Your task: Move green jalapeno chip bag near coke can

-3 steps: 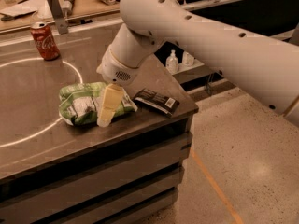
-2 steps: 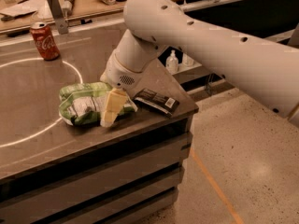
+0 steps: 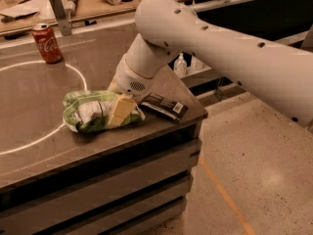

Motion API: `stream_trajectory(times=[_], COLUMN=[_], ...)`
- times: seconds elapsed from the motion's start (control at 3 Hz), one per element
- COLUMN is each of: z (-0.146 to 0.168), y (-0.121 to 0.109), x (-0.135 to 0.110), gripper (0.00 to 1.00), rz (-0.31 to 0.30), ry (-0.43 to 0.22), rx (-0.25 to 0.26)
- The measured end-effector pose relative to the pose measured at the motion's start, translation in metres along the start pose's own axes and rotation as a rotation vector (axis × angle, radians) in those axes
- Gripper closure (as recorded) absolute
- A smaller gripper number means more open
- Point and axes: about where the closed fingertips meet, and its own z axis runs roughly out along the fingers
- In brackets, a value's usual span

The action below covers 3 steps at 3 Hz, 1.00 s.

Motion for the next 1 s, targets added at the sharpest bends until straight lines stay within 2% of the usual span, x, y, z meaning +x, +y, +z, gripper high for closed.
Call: stream_trajectory(times=[0.33, 0.67, 1.0], z=[-0.014, -0.045, -0.079], y=[-0.008, -0.034, -0.072], x=[-0.003, -0.007, -0.013], gripper=[0.88, 1.0, 1.0], rz=[0.01, 0.047, 0.078], ry=[-0.03, -0.054, -0.06], rx=[-0.005, 0.016, 0.075])
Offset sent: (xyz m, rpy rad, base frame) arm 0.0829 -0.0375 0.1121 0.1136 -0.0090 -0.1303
